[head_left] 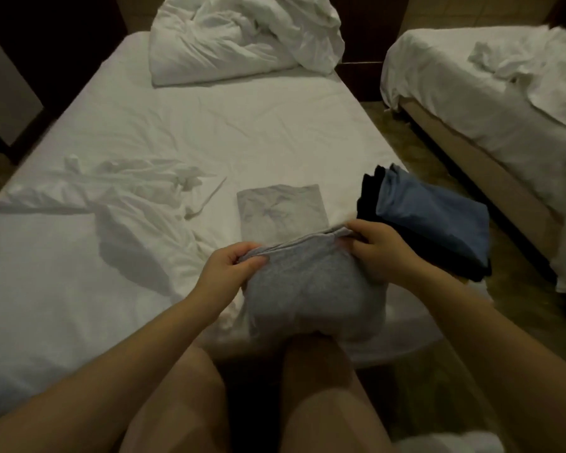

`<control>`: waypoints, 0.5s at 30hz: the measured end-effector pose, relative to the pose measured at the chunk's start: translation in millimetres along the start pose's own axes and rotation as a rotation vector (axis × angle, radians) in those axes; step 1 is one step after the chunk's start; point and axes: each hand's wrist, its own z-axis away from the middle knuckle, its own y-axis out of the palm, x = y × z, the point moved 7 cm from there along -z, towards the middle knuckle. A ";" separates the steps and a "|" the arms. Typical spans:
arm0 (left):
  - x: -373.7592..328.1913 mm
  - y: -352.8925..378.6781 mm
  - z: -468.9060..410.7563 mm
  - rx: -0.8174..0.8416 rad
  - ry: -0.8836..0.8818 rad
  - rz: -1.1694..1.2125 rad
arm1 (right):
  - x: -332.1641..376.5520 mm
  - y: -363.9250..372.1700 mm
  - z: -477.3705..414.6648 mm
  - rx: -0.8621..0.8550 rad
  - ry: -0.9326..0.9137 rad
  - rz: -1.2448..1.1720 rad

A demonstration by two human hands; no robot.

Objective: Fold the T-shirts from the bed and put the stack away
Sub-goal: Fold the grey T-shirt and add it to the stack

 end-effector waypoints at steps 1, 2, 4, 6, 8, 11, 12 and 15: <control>2.1 -3.2 -24.6 -0.017 -0.018 0.015 | -4.5 -0.6 -26.1 -0.001 0.010 0.004; 5.3 -6.3 -51.3 -0.029 -0.035 0.024 | -10.9 -0.1 -54.5 -0.006 0.017 0.013; 17.8 -11.6 -109.6 -0.051 -0.079 0.026 | -26.5 4.6 -118.0 -0.039 0.030 0.074; 44.3 -19.2 -166.6 -0.078 -0.147 0.001 | -47.4 19.5 -178.7 -0.052 0.066 0.162; 78.5 -28.4 -215.3 -0.099 -0.219 -0.029 | -75.5 45.3 -230.3 -0.009 0.146 0.192; 127.7 -34.9 -258.0 -0.078 -0.299 -0.091 | -114.4 86.3 -276.0 0.136 0.242 0.224; 139.9 -36.2 -263.3 -0.084 -0.325 -0.093 | -123.7 94.2 -283.5 0.165 0.265 0.236; 154.9 -38.5 -267.8 -0.144 -0.324 -0.036 | -138.1 97.7 -296.8 0.178 0.303 0.222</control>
